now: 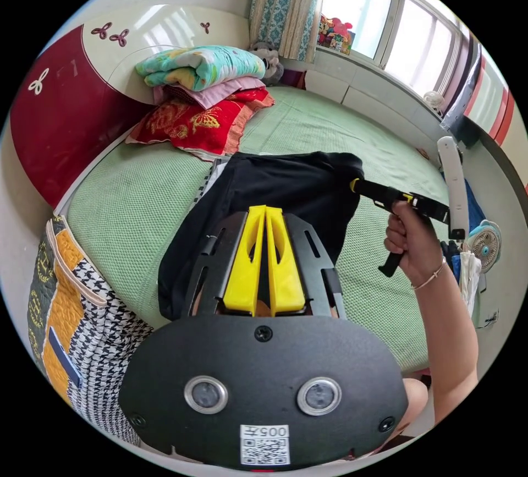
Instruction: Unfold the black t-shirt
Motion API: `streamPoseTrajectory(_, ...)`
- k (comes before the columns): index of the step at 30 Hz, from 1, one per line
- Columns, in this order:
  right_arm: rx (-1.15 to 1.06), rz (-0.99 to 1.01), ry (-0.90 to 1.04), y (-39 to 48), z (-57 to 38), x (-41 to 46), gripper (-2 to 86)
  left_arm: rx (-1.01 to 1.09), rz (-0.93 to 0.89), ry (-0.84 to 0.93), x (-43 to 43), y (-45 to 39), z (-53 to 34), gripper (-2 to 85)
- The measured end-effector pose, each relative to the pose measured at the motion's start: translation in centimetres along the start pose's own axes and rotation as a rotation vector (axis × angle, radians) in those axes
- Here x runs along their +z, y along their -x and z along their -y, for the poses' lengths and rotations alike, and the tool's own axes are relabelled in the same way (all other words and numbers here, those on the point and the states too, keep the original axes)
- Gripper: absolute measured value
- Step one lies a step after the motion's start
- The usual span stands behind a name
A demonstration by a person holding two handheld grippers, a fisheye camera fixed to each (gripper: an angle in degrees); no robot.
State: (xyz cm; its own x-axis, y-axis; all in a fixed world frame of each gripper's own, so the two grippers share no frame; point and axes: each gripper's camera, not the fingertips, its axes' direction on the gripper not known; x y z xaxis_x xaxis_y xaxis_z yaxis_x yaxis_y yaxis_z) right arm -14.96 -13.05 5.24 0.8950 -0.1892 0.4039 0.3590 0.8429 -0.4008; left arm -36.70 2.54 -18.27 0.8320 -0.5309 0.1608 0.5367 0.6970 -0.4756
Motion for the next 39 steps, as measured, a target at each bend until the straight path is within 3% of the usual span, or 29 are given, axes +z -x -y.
streamPoseTrajectory(5,0.018,-0.137,-0.017,-2.1,1.1,-3.4,-1.4,0.007,-0.055,0.004,0.0,-0.4,0.1,-0.3)
streamPoseTrajectory(15,0.214,-0.394,-0.003,-15.7,8.1,-6.7,1.3,0.079,-0.089,0.018,0.8,-3.2,0.8,-0.2)
streamPoseTrajectory(18,0.18,-0.269,0.024,-16.3,6.2,-7.7,4.7,0.114,-0.063,0.032,1.3,-4.3,0.9,-0.1)
streamPoseTrajectory(22,0.06,-0.16,0.206,-14.3,-2.8,-5.3,12.1,0.127,-0.095,0.035,1.6,-5.4,0.8,-0.1)
streamPoseTrajectory(26,0.161,-0.076,0.304,-14.1,-9.6,-2.2,13.7,0.155,-0.12,0.037,1.8,-7.2,0.2,-0.1)
streamPoseTrajectory(28,0.26,0.011,0.378,-14.1,-11.6,0.6,12.9,0.175,-0.108,0.042,2.0,-8.2,-0.2,-0.2)
streamPoseTrajectory(30,0.251,-0.054,0.346,-12.9,-11.9,1.1,10.6,0.195,-0.086,0.051,2.2,-9.3,-0.6,-0.2)
streamPoseTrajectory(34,0.204,-0.065,0.319,-11.2,-12.1,-0.3,-0.1,0.208,-0.084,0.06,2.7,-10.4,-0.9,-0.3)
streamPoseTrajectory(39,0.197,-0.167,0.348,-12.7,-14.7,-4.5,-1.1,0.226,-0.075,0.066,3.2,-11.3,-1.4,-0.3)
